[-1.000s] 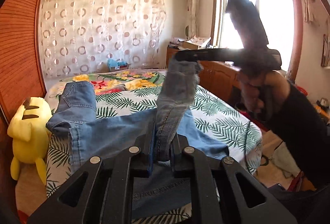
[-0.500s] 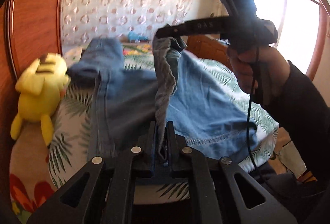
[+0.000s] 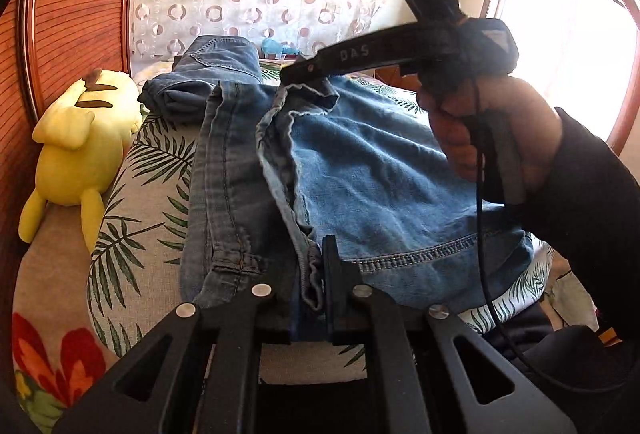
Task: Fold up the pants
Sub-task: 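Open both tools and lay the jeans layer flat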
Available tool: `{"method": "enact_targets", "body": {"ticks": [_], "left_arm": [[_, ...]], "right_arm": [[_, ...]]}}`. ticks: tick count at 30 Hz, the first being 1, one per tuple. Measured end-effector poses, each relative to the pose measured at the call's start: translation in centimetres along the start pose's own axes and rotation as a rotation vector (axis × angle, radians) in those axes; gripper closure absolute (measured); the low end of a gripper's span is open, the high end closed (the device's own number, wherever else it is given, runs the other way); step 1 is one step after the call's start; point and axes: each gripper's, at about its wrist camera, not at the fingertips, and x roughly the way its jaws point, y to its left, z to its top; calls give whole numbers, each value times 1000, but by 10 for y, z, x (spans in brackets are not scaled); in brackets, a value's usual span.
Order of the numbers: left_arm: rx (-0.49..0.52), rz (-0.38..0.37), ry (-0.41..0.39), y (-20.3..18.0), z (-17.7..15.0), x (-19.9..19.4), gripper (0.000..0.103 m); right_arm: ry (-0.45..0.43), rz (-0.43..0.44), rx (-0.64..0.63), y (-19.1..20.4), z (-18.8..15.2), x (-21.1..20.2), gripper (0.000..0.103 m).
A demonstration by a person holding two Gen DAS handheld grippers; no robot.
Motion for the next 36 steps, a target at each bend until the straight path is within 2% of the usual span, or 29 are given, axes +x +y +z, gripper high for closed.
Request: {"method": "enact_targets", "body": {"ticks": [3, 5, 8, 11, 15, 22, 23, 24, 25, 29, 32, 36], "left_arm": [[0, 4, 2, -1, 0, 0, 94], [1, 8, 7, -1, 1, 1, 94], [-1, 10, 13, 1, 2, 3, 93], [-2, 32, 12, 2, 4, 3, 79], [-22, 40, -8, 7, 8, 1, 54], [-34, 45, -8, 9, 10, 6, 51], [-35, 44, -6, 9, 10, 8, 46], [-39, 40, -5, 8, 10, 9, 32], [-43, 34, -10, 8, 10, 9, 24], [-31, 46, -11, 3, 12, 13, 24], [-26, 59, -10, 0, 13, 15, 24], [-22, 71, -6, -4, 14, 19, 24]], "right_arm": [[14, -14, -17, 1, -2, 0, 86], [21, 12, -16, -1, -2, -4, 72], [7, 4, -25, -4, -8, -14, 60], [-13, -18, -28, -11, -16, -29, 53], [-46, -55, 7, -30, -35, -56, 52], [-48, -156, 81, -69, -95, -92, 51], [-41, -157, 104, -75, -105, -96, 51], [-34, -158, 125, -80, -116, -99, 51], [-28, -160, 140, -82, -124, -102, 51], [-10, -185, 182, -86, -157, -116, 51], [-5, -169, 209, -82, -173, -124, 51], [-3, -161, 231, -83, -182, -129, 51]]}}
